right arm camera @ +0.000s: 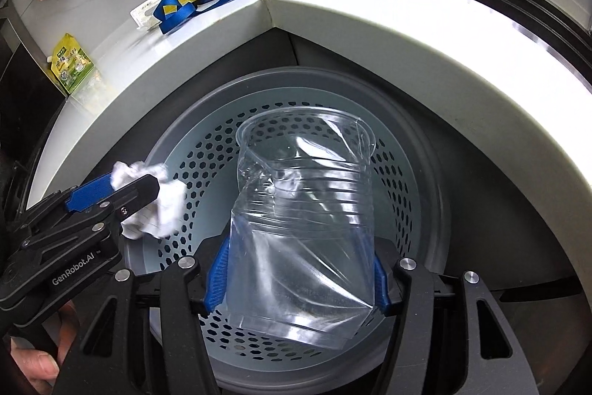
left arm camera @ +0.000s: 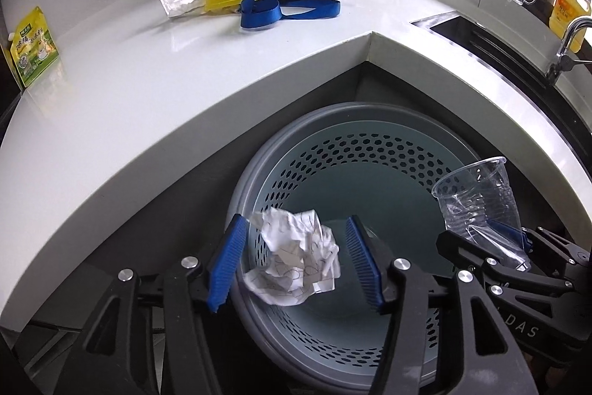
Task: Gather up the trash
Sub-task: 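Open both tools to drop the paper and the cup into the bin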
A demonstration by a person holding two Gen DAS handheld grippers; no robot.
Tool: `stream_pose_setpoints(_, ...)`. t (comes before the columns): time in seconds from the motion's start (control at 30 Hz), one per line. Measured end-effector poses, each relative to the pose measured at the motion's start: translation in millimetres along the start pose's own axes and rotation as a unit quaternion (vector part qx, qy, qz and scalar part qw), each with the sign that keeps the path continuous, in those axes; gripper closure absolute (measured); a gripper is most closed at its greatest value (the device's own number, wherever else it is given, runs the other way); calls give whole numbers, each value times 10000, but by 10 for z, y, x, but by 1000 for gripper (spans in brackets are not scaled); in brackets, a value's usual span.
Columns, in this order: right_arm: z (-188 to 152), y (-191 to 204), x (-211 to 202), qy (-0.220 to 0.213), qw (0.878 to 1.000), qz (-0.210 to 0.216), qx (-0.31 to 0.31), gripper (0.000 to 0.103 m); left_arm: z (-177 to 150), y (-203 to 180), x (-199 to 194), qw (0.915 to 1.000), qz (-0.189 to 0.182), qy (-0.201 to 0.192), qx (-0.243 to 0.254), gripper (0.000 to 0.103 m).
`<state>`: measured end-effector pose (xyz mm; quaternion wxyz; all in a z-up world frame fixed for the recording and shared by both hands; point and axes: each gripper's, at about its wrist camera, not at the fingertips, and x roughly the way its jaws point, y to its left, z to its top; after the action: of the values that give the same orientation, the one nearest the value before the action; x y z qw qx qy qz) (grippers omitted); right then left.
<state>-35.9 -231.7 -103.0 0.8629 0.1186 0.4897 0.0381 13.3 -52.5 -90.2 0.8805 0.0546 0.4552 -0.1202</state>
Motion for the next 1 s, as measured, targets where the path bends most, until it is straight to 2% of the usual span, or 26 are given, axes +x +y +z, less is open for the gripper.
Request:
stream_pose_setpoints(0.23, 7, -34, -36, -68, 10000, -25, 54, 31, 18, 29, -25, 10000, 25, -31, -28, 42)
stream_pose_setpoints(1.0, -48, -69, -123, -155, 9998, -51, 81, 31, 21, 94, -64, 9999, 14, -88, -111, 37)
